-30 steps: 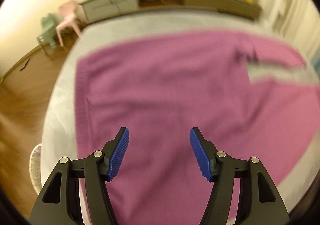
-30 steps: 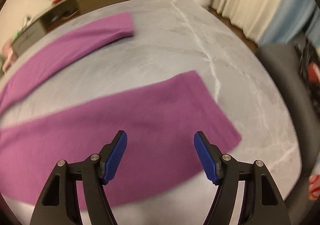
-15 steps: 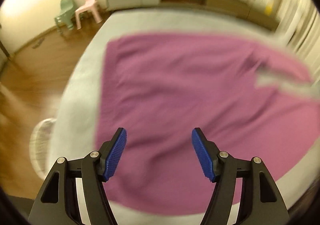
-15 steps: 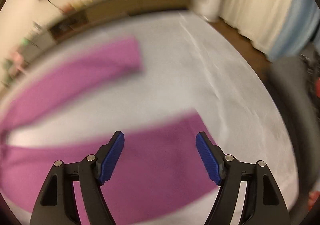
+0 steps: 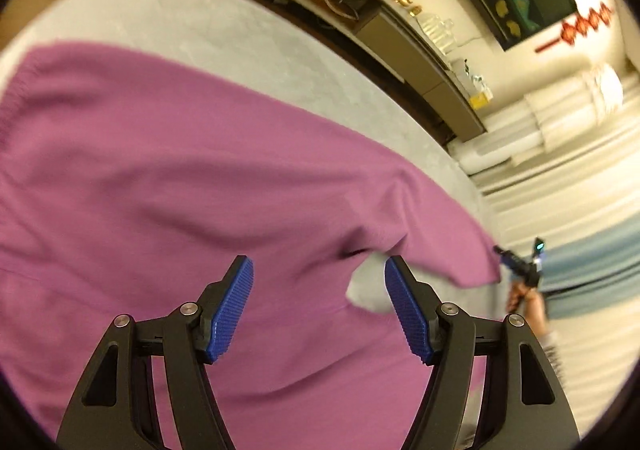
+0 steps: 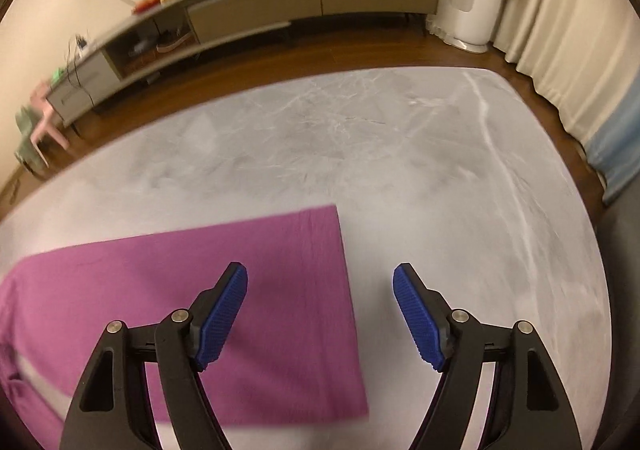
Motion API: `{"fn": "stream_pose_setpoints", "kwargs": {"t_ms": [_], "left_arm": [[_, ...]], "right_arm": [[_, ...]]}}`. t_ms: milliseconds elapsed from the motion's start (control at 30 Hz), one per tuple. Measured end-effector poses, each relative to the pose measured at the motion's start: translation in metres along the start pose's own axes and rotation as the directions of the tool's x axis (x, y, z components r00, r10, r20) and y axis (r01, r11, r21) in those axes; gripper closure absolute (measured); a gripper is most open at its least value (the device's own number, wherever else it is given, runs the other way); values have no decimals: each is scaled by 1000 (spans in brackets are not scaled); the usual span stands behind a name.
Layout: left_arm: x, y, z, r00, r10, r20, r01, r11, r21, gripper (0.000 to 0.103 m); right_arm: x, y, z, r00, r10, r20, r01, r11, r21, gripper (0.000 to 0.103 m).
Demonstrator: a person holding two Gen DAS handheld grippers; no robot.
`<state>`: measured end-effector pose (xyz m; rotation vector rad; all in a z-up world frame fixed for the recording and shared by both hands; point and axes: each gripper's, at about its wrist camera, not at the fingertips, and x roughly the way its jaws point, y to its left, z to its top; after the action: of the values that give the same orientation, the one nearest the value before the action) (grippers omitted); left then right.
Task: Fold clothes
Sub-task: 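Grasp the leg cuff with the right gripper and lift it toward the waistband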
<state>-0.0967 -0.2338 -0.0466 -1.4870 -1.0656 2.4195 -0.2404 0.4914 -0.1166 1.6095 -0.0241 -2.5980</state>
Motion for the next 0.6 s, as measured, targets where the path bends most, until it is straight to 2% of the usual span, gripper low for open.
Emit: {"fn": "stream_pose_setpoints", "kwargs": {"t_ms": [33,67,100,167,300,400,500,600], "left_arm": [[10,-2,3,1000,-11,-15,11,1000,-9,32],[18,-5,5,999,-23,-24,23,1000,-15,32],[25,-8,7,999,-30,-27,30,999,-19,32],[34,-16,11,998,-51,-30,50,998,-29,32],[57,-38,22,994,-108,-7,107,991,-79,32],[80,-53,31,989,-151,-1,149,982,-117,31],[110,-70,35,980,-198,0,196,969,-153,31],[134,-84,31,980,-200,7,198,965,-173,31]], "right_arm": [[-2,4,0,999,24,23,-23,999,-32,45],[-8,7,-2,999,42,27,-41,998,-53,74],[-15,9,-5,997,63,41,-60,995,-74,92],[-44,12,-17,987,108,119,-94,988,-119,93],[-129,15,-70,939,227,256,-156,950,-269,93],[-171,7,-118,922,272,277,-167,922,-350,93],[-186,-8,-154,921,282,269,-186,925,-332,93],[-188,-17,-175,922,286,259,-203,930,-306,93]]}}
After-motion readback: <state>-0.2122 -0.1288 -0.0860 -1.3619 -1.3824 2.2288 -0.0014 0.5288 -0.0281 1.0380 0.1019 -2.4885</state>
